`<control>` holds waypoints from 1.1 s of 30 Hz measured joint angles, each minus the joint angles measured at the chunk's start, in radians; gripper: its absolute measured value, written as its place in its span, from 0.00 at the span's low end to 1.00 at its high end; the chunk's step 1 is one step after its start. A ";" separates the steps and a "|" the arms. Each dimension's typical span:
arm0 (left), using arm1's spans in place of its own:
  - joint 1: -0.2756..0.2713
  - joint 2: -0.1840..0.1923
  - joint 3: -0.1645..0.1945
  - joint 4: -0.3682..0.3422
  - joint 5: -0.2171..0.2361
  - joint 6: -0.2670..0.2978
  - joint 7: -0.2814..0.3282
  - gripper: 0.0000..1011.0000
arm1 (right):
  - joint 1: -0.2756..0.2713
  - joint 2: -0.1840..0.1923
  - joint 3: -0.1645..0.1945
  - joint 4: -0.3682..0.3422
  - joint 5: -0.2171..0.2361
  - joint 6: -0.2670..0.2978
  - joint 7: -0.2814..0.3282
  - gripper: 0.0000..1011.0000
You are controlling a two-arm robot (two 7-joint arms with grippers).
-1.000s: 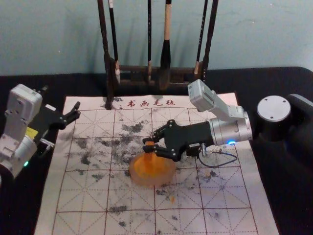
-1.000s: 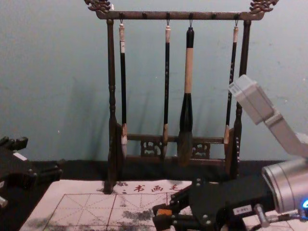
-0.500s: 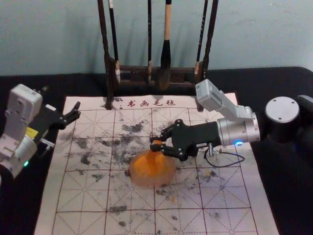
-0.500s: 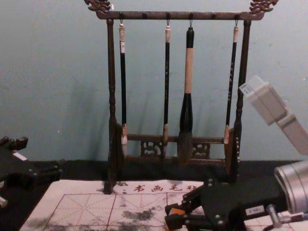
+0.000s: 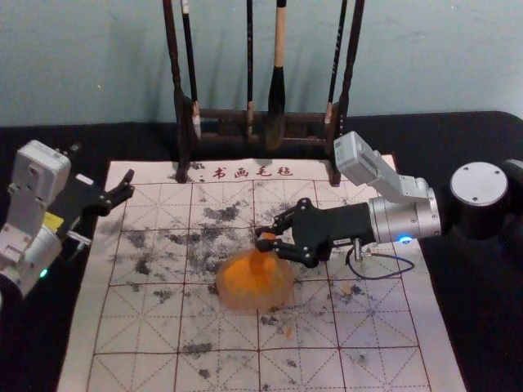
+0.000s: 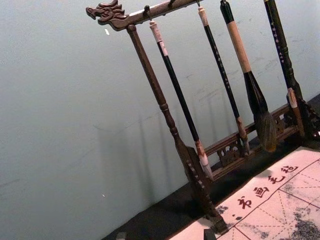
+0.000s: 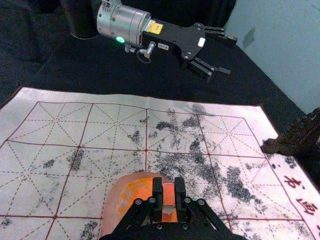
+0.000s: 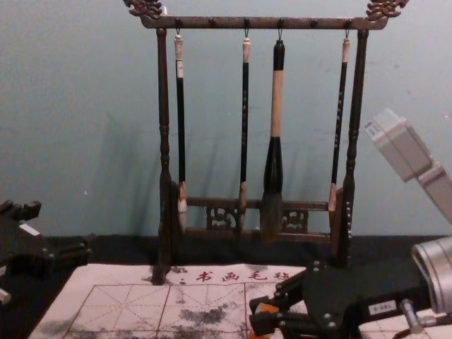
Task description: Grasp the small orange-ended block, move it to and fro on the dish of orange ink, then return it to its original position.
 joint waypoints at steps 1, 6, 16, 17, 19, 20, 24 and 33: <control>0.000 0.000 0.000 0.000 0.000 0.000 0.000 0.99 | 0.000 0.001 0.000 -0.001 0.000 0.000 0.000 0.15; 0.000 0.000 0.000 0.000 0.000 0.000 0.000 0.99 | -0.002 0.009 0.000 -0.012 -0.001 0.001 0.002 0.15; 0.000 0.000 0.000 0.000 0.000 0.000 0.000 0.99 | -0.009 0.030 -0.007 -0.038 -0.002 0.012 0.007 0.15; 0.000 0.000 0.000 0.000 0.000 0.000 0.000 0.99 | -0.010 0.032 -0.007 -0.040 -0.002 0.012 0.008 0.15; 0.000 0.000 0.000 0.000 0.000 0.000 0.000 0.99 | -0.010 0.034 -0.008 -0.043 -0.002 0.013 0.009 0.15; 0.000 0.000 0.000 0.000 0.000 0.000 0.000 0.99 | -0.011 0.037 -0.008 -0.047 -0.002 0.015 0.010 0.15; 0.000 0.000 0.000 0.000 0.000 0.000 0.000 0.99 | -0.014 0.045 -0.009 -0.058 -0.001 0.017 0.011 0.15; 0.000 0.000 0.000 0.000 0.000 0.000 0.000 0.99 | -0.022 0.059 -0.014 -0.084 0.007 0.020 0.018 0.15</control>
